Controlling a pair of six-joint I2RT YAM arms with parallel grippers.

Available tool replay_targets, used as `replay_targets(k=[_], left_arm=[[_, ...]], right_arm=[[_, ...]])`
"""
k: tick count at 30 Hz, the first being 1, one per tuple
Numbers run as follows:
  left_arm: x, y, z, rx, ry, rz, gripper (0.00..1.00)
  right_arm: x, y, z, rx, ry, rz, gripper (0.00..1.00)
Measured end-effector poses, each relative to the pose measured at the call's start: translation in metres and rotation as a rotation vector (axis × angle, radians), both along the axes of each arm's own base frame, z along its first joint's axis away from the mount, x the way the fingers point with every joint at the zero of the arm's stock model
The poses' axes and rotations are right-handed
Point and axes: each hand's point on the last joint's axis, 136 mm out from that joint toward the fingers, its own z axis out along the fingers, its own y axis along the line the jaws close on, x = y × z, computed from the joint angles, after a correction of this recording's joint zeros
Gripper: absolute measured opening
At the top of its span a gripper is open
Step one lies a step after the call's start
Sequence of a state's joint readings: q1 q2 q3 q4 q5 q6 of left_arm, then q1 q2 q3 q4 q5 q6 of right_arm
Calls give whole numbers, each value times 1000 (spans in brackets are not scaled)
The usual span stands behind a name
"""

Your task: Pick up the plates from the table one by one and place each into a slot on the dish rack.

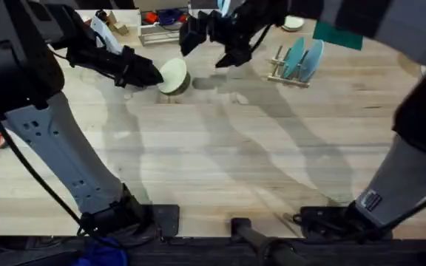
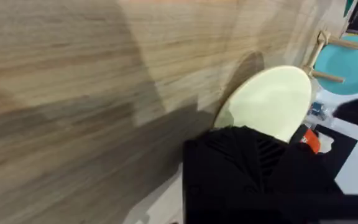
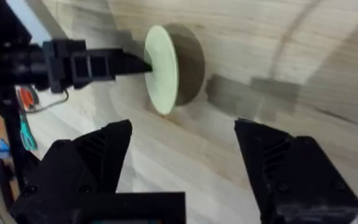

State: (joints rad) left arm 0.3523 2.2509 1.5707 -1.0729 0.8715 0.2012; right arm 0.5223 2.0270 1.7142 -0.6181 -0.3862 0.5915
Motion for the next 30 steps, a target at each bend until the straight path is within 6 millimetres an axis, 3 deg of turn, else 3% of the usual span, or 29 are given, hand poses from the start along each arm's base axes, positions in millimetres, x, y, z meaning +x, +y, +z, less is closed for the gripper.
replay_targets(k=[9, 18, 23, 30], left_arm=[[0, 0, 0, 0, 0, 0, 41], [0, 0, 0, 0, 0, 0, 41], [0, 0, 0, 0, 0, 0, 41], [0, 0, 0, 0, -1, 0, 41]], right_arm=[[11, 33, -35, 35, 3, -7, 993], [0, 74, -55, 67, -14, 44, 995], [-3, 82, -69, 68, 5, 46, 995], [5, 85, -64, 94, -25, 39, 994]])
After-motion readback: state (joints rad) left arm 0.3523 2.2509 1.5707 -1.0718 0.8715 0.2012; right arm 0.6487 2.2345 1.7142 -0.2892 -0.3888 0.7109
